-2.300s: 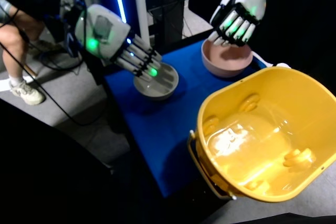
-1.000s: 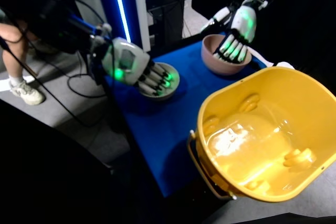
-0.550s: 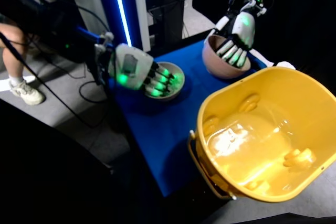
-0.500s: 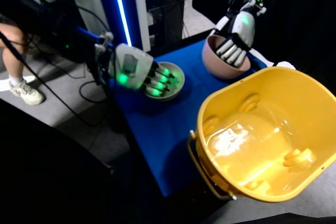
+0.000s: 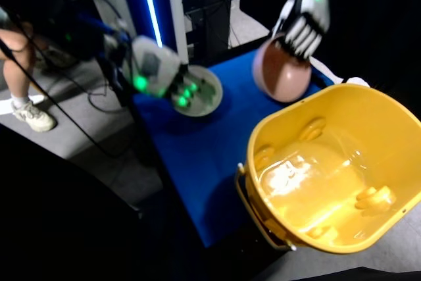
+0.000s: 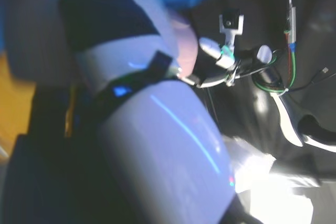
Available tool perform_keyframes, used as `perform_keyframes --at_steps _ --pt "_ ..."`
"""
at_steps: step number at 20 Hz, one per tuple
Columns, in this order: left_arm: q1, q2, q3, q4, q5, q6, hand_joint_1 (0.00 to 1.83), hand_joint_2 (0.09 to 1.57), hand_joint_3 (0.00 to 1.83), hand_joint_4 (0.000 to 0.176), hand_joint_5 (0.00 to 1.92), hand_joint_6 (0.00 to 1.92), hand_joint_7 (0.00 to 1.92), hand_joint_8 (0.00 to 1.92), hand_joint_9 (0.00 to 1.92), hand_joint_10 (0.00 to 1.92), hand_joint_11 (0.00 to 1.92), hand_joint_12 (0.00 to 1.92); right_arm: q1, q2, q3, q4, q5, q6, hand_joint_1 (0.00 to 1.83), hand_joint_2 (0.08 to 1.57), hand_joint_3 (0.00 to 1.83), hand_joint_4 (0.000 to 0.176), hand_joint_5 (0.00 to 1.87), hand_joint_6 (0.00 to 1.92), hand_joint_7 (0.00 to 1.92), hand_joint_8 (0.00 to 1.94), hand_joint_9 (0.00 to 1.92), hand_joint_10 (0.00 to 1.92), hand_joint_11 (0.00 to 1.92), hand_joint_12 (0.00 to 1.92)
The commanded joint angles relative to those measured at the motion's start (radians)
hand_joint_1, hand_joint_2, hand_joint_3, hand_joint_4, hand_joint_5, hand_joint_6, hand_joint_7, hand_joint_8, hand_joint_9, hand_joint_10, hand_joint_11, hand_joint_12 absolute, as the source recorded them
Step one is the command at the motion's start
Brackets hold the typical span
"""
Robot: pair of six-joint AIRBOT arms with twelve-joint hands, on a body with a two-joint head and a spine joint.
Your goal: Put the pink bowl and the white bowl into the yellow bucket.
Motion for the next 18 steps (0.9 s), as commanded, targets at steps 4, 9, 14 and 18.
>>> perform_keyframes --at_steps 4,9,14,18 --pt "-0.005 0.036 -0.014 -0.056 0.233 -0.002 1.35 1.22 0.00 0.000 0.71 1.11 0.82 1.39 0.70 1.55 0.48 1.68 0.051 0.014 -0.037 -0.042 -0.224 0.008 1.45 1.20 0.00 0.000 0.75 1.34 0.73 1.21 0.74 1.35 0.68 1.63" --pt "-0.066 0.075 -0.018 -0.056 0.306 0.044 1.34 1.23 0.00 0.000 0.73 1.05 0.78 1.44 0.68 1.59 0.55 1.66 0.205 0.013 -0.019 -0.101 -0.246 0.008 1.35 1.20 0.00 0.000 0.71 1.39 0.77 1.14 0.86 1.38 0.79 1.49" --pt "-0.174 0.110 -0.018 -0.056 0.315 0.109 1.22 1.22 0.00 0.000 0.78 1.02 0.83 1.52 0.95 1.70 0.95 1.89 0.299 0.048 -0.013 -0.101 -0.246 0.007 1.21 1.16 0.00 0.000 0.87 1.28 0.92 1.02 1.08 1.43 1.06 1.68" --pt "-0.243 0.118 -0.002 -0.056 0.308 0.148 1.22 1.23 0.00 0.000 0.76 1.04 0.82 1.55 0.94 1.69 0.94 1.89 0.396 0.041 0.005 -0.101 -0.224 -0.065 1.36 1.17 0.00 0.000 0.80 1.33 0.81 1.09 0.90 1.28 0.86 1.49"
